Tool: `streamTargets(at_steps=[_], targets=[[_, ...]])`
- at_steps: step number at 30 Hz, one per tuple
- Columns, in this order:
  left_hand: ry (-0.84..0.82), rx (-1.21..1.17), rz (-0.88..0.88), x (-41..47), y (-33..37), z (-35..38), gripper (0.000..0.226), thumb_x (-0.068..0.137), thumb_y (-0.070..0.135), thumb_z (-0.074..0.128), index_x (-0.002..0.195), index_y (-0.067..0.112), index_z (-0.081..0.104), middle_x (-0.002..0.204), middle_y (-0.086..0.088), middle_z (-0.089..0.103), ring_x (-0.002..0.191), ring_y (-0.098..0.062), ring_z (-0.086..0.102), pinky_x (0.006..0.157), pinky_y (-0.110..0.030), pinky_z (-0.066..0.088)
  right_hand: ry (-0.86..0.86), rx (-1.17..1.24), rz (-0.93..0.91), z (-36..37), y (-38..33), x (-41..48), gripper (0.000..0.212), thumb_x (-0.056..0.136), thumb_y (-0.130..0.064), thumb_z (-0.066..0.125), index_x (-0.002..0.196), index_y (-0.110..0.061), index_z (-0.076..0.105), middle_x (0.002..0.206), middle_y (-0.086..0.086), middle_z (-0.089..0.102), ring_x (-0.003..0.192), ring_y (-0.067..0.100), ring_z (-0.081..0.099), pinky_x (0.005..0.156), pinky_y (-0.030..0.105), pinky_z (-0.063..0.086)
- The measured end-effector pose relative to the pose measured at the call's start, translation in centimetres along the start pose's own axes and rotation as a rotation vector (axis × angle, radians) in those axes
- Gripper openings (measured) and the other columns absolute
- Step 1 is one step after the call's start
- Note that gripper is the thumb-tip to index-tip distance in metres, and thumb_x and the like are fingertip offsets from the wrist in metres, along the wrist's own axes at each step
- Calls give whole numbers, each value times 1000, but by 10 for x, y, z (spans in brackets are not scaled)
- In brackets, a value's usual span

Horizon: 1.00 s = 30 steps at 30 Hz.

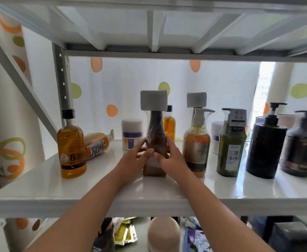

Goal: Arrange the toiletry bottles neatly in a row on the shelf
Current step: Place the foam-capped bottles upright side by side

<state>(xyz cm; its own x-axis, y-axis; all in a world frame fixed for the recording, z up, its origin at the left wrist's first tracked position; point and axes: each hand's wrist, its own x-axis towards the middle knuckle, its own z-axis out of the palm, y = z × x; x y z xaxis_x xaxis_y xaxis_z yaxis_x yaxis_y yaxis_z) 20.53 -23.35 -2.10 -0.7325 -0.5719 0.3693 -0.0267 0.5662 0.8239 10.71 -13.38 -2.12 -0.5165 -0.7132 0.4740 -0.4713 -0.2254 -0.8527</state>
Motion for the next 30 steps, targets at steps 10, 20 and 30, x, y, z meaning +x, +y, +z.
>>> streamTargets(at_steps=[10,20,30], targets=[[-132,-200,61,-8,-6,-4,69,87,8,63,135,43,29,121,13,54,125,-14,49,97,-29,49,68,-155,32,-1,4,-8,64,91,-10,53,145,-30,24,125,-4,54,114,11,49,93,22,39],[-135,-178,126,0,-13,2,71,87,3,61,146,25,28,127,5,52,122,-7,44,94,-16,42,146,-259,95,6,-16,-20,59,93,-4,51,144,-22,26,132,2,53,126,17,47,94,18,34],[183,133,172,-22,10,0,30,88,47,54,104,22,48,108,1,60,90,-16,62,79,-28,53,377,-441,52,18,-39,-40,47,94,-14,51,140,-13,40,129,8,59,122,23,54,96,22,42]])
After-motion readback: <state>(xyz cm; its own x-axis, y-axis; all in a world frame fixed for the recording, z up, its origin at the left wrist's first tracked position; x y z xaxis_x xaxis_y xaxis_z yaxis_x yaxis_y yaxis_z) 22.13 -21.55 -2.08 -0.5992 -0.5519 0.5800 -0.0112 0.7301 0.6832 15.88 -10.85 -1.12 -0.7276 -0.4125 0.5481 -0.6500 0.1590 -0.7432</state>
